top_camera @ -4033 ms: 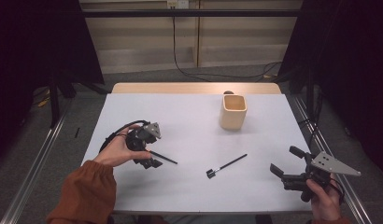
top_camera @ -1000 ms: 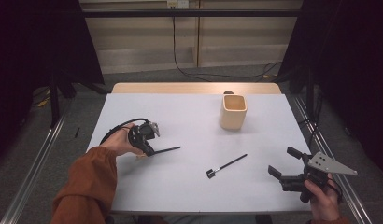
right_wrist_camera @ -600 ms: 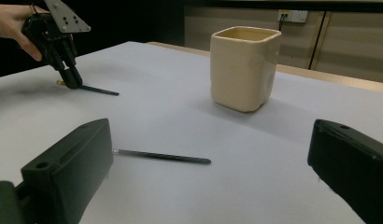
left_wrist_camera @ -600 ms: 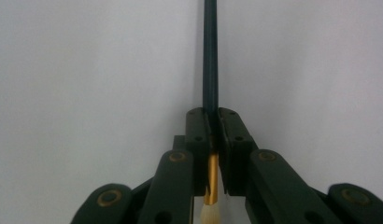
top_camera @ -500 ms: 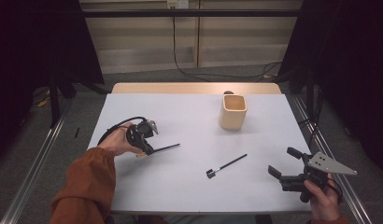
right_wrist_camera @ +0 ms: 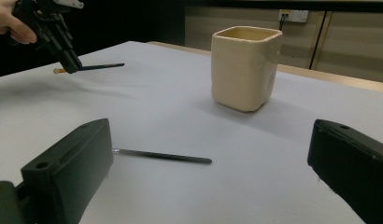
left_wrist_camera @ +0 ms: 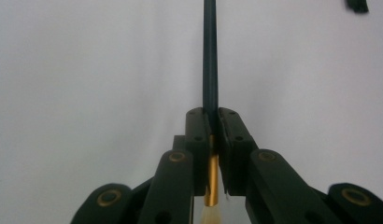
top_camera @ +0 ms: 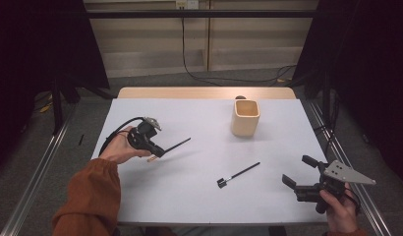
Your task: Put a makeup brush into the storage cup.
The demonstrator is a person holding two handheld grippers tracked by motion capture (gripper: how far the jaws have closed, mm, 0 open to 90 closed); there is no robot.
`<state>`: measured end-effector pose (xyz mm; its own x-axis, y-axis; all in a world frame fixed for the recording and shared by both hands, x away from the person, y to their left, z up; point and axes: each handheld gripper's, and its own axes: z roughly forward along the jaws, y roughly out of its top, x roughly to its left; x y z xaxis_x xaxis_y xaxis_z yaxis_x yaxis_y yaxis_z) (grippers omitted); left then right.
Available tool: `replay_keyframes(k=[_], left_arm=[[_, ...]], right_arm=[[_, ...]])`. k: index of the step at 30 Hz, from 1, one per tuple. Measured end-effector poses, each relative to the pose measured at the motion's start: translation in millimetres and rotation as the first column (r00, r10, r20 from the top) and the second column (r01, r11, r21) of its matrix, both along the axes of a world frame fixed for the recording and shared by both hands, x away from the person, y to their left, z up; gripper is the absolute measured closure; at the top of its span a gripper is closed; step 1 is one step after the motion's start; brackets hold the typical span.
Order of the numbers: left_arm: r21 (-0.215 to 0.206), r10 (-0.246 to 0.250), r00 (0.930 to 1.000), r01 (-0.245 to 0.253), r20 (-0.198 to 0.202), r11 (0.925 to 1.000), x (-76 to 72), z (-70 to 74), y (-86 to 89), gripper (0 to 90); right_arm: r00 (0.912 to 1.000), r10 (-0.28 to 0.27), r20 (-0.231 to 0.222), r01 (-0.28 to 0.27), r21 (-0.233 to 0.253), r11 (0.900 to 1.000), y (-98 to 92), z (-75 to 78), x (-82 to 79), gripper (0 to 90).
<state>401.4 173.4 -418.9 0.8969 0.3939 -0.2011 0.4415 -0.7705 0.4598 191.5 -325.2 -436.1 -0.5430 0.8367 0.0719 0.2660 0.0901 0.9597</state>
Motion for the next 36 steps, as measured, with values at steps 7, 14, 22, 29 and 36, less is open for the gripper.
replay_keyframes(k=[7,14,22,29,36], left_arm=[[-0.075,0.039,0.9992,-0.039,0.008,0.9965,-5.6,3.2,6.4,83.7],[-0.121,0.087,0.9957,-0.083,0.032,0.9892,-8.2,5.5,12.8,83.7],[-0.205,0.127,0.9907,-0.115,0.048,0.972,-11.8,7.9,20.2,83.8],[-0.264,0.142,0.9873,-0.119,0.07,0.9572,-19.7,11.3,17.6,83.8],[-0.293,0.16,0.9797,-0.119,0.121,0.9488,-30.7,11.6,10.0,83.7]], right_arm=[[1.0,0.002,0.001,-0.002,-0.004,1.0,0.0,-0.2,0.2,0.0],[1.0,0.002,0.001,-0.002,-0.003,1.0,0.0,-0.1,0.3,0.0],[1.0,0.0,-0.002,0.0,-0.001,1.0,-0.3,-0.2,0.4,0.0],[1.0,-0.001,-0.003,0.001,-0.002,1.0,-0.5,-0.5,0.7,0.0],[1.0,-0.003,-0.003,0.003,-0.001,1.0,-0.7,-0.4,0.7,0.0]])
